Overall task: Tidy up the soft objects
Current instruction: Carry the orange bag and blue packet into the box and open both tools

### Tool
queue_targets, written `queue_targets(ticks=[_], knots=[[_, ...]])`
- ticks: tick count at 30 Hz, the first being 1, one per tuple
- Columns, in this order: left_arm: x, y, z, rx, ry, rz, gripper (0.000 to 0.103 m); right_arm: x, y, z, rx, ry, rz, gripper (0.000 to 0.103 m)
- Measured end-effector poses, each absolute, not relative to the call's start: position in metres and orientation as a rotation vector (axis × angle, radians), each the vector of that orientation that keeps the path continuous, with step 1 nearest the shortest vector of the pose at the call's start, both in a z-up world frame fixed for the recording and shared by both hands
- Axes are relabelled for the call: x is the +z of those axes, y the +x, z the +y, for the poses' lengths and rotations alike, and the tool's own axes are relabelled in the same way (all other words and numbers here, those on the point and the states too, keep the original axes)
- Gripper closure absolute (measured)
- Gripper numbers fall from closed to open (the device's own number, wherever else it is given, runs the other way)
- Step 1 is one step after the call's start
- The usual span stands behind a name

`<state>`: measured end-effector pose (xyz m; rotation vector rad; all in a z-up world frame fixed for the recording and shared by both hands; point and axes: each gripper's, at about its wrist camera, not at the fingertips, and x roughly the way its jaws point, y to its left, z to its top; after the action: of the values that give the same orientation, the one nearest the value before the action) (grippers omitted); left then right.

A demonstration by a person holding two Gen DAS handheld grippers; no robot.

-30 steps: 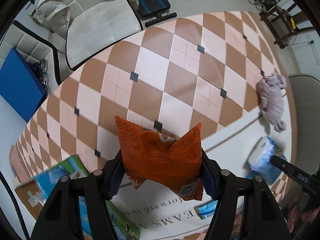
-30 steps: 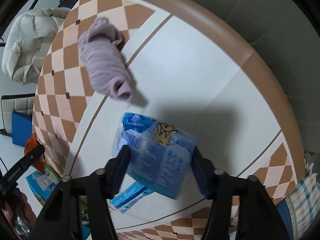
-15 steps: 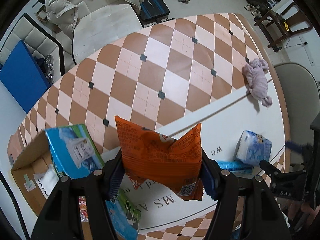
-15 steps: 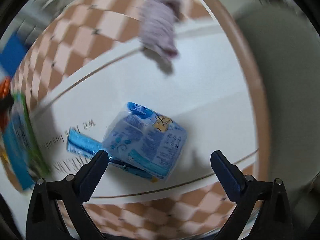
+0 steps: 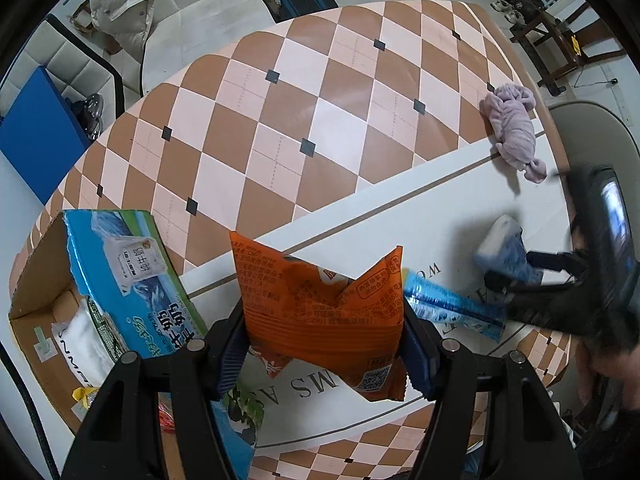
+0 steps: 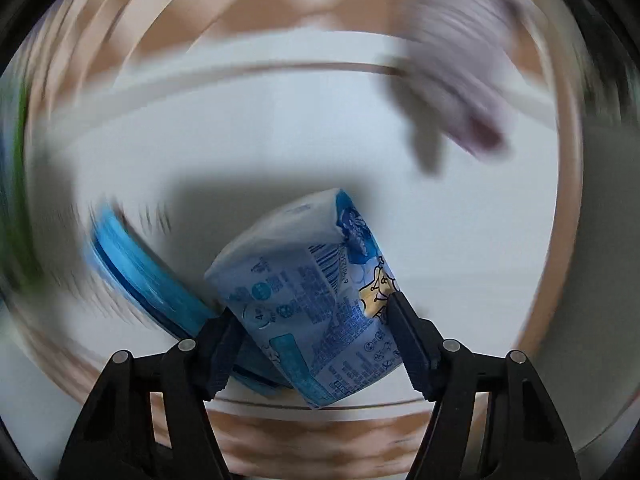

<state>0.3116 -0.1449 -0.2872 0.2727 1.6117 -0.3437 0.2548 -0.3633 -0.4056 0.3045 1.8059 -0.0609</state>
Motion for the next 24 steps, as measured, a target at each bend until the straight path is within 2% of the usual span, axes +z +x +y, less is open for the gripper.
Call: queue_targets(ticks=[1, 2, 3, 6, 11, 12, 14, 15, 16, 19, 24], knots=[[-0.288, 0.312, -0.145, -0.341, 0.271, 1.613, 0.039, -0.404, 0.254, -0.368, -0.053, 0.354, 1.792, 0.018], [-0.288, 0.312, -0.145, -0.338, 0.267, 1.614, 0.039, -0.400, 0.253, -0.371, -0.045, 0.356, 1.775, 0.003], [-0.288, 0.313, -0.144, -0.334, 0.263, 1.616, 0.039, -0.395, 0.252, -0.370, -0.043, 0.300, 1.761, 0.000], [-0.288, 0.314, -0.143, -0.327, 0.248, 1.617, 0.039, -0.383, 0.252, -0.359, -0.007, 0.024, 1.720, 0.000], [-0.288, 0.313, -0.144, -0.321, 0.225, 1.623, 0.039, -0.405, 0.246, -0.360, 0.042, -0.037, 1.779, 0.000], [-0.288, 0.312, -0.145, -0.322, 0.225, 1.622, 0.039, -0.410, 0.252, -0.365, 0.042, -0.012, 1.781, 0.003], [-0.285, 0.310, -0.145, -0.321, 0.218, 1.615, 0.040, -0.410, 0.250, -0.369, 0.038, 0.029, 1.768, 0.036], [-0.283, 0.309, -0.144, -0.321, 0.210, 1.608, 0.040, -0.405, 0.247, -0.372, 0.019, 0.052, 1.750, 0.039], [-0.279, 0.308, -0.143, -0.321, 0.202, 1.600, 0.040, -0.401, 0.243, -0.374, 0.011, 0.079, 1.742, 0.049], [-0.264, 0.303, -0.136, -0.320, 0.165, 1.571, 0.040, -0.386, 0.230, -0.373, -0.015, 0.181, 1.753, 0.054], [-0.223, 0.286, -0.107, -0.304, 0.090, 1.488, 0.040, -0.321, 0.218, -0.352, 0.023, 0.215, 1.641, 0.055]])
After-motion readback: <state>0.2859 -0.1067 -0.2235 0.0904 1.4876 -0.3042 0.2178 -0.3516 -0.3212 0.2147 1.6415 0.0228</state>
